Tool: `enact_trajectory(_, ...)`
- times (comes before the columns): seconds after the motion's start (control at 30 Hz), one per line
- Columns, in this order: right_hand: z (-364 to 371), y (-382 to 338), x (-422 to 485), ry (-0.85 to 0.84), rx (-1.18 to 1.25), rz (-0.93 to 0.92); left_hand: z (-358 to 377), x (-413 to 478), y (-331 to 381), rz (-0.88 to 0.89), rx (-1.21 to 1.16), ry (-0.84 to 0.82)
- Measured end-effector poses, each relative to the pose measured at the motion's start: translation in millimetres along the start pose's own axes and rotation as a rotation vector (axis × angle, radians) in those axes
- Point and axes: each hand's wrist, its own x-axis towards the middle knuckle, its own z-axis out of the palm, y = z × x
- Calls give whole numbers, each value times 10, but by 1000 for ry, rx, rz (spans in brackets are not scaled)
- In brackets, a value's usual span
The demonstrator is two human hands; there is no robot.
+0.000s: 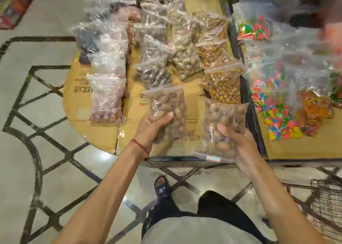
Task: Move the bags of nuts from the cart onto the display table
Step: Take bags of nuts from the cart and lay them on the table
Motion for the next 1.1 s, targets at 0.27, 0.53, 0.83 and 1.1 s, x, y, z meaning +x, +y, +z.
enact_trajectory(0.27, 177, -260, 308, 86, 22, -35, 132, 883, 394, -19, 36, -64)
enact_trajectory(0.53, 64, -492, 802, 87, 63, -22, 461, 1646, 646, -23, 58, -68)
enact_trajectory(0.83, -34, -620, 1073, 86, 93, -14, 817, 2156, 610, -141, 65, 93)
enact_trajectory(1.1, -115, -543, 1105, 126, 63, -21, 789, 2443, 255, 19, 315, 286)
